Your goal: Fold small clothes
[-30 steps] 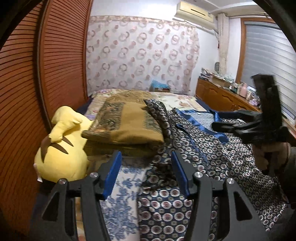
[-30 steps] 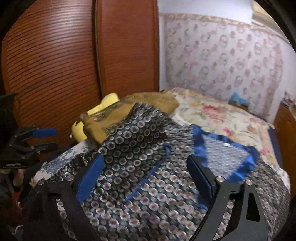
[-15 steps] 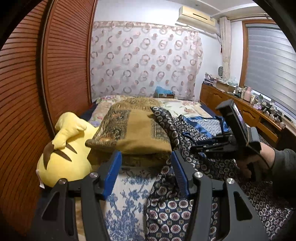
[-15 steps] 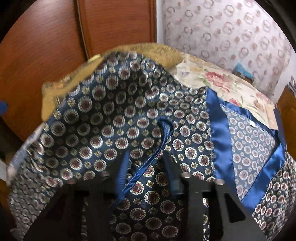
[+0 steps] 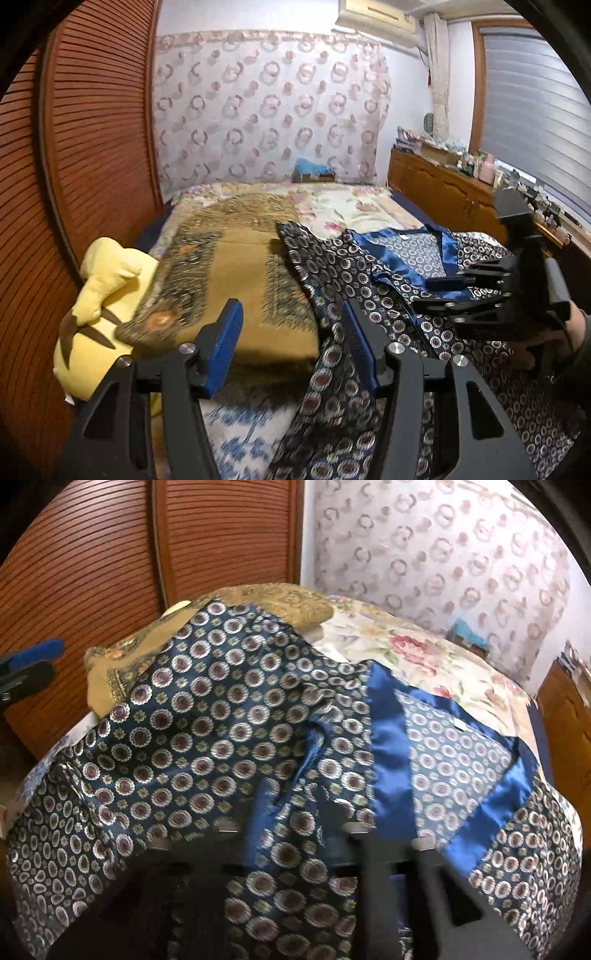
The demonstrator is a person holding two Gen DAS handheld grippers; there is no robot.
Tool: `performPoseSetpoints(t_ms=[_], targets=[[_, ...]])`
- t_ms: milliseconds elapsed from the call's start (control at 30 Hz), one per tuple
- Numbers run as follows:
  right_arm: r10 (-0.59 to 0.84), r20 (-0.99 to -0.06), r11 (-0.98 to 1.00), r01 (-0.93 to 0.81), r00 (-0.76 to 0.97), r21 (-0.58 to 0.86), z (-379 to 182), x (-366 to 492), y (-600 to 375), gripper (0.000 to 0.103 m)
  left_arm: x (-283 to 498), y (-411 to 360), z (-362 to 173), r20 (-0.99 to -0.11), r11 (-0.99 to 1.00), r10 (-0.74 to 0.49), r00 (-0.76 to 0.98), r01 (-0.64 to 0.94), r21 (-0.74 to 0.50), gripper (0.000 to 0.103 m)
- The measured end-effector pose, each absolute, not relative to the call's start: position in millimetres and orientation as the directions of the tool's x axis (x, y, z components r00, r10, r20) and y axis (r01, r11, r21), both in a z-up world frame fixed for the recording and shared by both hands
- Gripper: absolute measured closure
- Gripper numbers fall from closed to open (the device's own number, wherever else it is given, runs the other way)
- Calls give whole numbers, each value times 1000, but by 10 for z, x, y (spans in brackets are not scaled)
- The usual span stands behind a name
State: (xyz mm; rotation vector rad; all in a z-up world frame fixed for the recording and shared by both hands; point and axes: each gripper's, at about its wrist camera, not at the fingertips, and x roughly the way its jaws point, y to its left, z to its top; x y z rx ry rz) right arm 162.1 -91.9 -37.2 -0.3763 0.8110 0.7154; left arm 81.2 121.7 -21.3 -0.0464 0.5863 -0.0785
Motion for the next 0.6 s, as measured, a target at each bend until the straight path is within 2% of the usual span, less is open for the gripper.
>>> performPoseSetpoints(t_ms=[100,300,500,600], targets=[[430,-763,721,-692,483,-31,-321,1626,-1156,61,1018,1157,-207,-576,994,-111,810,88,-69,49],[397,-762,753,-656,511,-48,-239,1554,-1745,61,1376,1091,-179,-611,990,-139,779,107,-88,68],[370,-757,800,-599,538,-35,-180,1478,-2387,61,1769,1079,-272,-670,995,-103,735,73,-74,70],[372,-743,820,-572,556,-18,-133,1418,-2646,61,1887,1050,-322,-693,995,-103,713,74,-72,81]])
